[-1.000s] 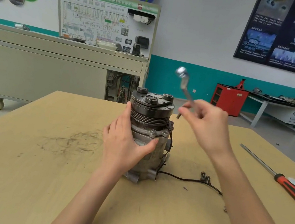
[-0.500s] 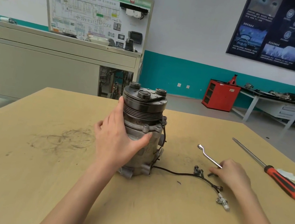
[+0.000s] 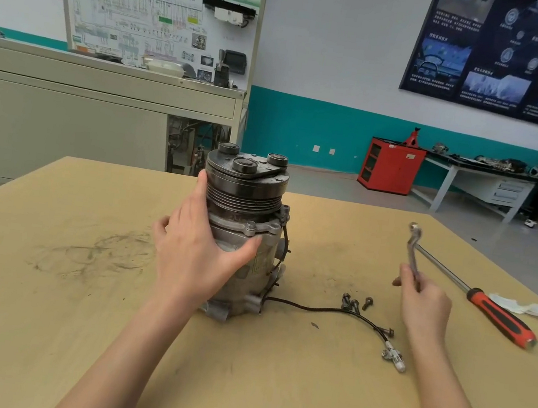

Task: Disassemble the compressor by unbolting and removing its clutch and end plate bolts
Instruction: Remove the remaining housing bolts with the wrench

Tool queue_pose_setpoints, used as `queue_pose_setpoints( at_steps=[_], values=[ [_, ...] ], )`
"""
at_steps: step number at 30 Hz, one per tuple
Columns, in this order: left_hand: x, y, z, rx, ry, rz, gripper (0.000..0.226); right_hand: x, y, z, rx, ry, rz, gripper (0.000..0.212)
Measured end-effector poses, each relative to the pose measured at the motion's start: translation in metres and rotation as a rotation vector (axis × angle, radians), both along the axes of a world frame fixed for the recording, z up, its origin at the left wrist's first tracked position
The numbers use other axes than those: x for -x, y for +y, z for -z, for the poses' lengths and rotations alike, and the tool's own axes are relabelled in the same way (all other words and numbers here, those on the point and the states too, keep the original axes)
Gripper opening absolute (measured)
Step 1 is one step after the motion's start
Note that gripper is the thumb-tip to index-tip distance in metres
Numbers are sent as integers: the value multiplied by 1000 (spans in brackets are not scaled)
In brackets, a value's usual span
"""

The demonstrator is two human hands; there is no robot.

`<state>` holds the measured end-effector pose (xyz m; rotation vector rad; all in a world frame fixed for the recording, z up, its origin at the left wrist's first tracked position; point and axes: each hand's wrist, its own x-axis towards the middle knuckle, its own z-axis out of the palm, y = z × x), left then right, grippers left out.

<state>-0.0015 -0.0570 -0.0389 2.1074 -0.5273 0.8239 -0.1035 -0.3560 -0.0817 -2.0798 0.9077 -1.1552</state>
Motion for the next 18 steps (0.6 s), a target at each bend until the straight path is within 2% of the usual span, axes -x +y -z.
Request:
queue_pose_setpoints(
  at_steps=[5,7,10,12,14,17,18],
  values=[
    [4,1,-2,-1,13,16,110,18,26,-19,-208,-475,-99,38],
    [4,5,-3,-6,32,42,114,24,47,-32,-188,-612,-183,39],
    [-2,18,-7,23,118,123,124,25,89,-49,-19,-630,-311,42],
    [-14,30,-13,32,207,219,128,21,119,-55,2,-628,-362,46],
    [-31,41,-23,53,343,369,132,9,142,-57,-168,-634,-449,54],
    [-50,46,-41,-8,532,610,128,-14,167,-61,-569,-546,-769,63],
    [-54,45,-44,-28,567,678,123,-22,172,-62,-645,-496,-861,64]
  ],
)
